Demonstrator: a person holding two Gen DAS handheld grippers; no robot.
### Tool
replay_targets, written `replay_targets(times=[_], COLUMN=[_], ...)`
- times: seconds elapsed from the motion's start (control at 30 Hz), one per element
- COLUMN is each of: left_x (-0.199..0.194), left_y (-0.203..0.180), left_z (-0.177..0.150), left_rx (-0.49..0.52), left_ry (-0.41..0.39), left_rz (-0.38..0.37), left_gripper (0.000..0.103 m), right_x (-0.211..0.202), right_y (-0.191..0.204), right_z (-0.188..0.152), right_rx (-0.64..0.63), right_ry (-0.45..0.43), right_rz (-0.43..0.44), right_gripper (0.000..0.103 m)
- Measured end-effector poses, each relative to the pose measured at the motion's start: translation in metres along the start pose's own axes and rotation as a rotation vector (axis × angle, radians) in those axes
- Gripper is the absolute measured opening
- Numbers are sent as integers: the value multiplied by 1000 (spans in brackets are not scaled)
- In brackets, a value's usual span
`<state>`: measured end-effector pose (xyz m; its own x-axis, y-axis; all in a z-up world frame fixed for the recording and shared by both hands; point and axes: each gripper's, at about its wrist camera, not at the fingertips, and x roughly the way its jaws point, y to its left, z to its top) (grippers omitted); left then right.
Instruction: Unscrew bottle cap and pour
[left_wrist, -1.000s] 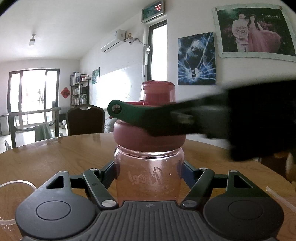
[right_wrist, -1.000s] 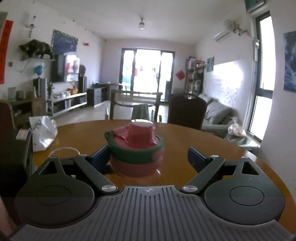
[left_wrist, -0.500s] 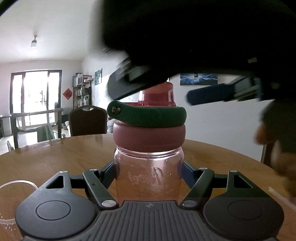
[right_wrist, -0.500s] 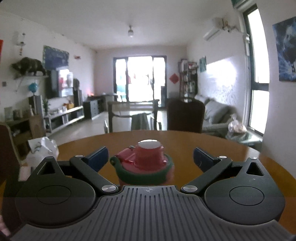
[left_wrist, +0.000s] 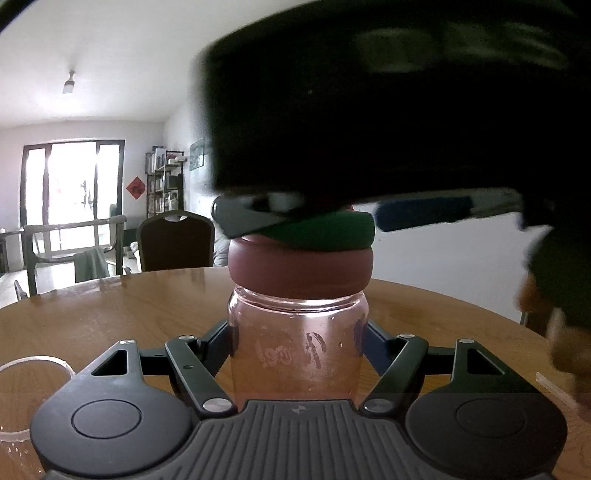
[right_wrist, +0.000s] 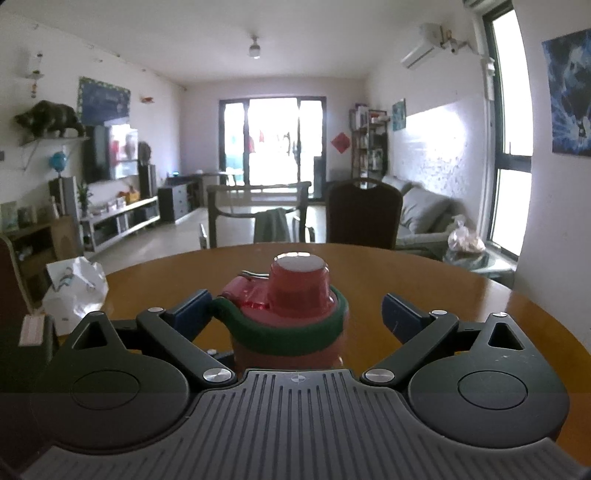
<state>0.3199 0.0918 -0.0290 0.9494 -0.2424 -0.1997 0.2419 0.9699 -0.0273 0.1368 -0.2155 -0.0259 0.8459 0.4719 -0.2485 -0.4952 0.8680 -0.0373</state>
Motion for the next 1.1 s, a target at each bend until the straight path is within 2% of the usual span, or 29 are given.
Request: replay_targets(times=[0.23,0.4,0.47,0.6,0.7,0.97,1.1], left_x=[5,-3,-1,0,-9,-35,-55], left_y=[2,-2,-1,-3,-18,-46,-65], left_z=[-4,-3,-3,-2,-4,-2,1], left_rx=[10,14,14,15,15,12,11], left_ry=[4,3,3,2,2,3,3], left_rz=[-1,-2,-2,0,3,-1,0], left_gripper=[72,72,72,72,72,72,71], right_x=[-27,-39,-44,-40,-30,-33,-36], right_y=[-17,-40,-42,-23,-14,-29,-45], right_z=[-9,-10,-8,-5,-4,-7,-7], right_rx=[4,27,49,1,-33,-28,-27], right_ry=[-3,-19,-46,-53,-31,-21,-30], right_rz=[-17,-87,-37,74,73,27,-76], right_gripper=[98,96,95,95,94,97,97])
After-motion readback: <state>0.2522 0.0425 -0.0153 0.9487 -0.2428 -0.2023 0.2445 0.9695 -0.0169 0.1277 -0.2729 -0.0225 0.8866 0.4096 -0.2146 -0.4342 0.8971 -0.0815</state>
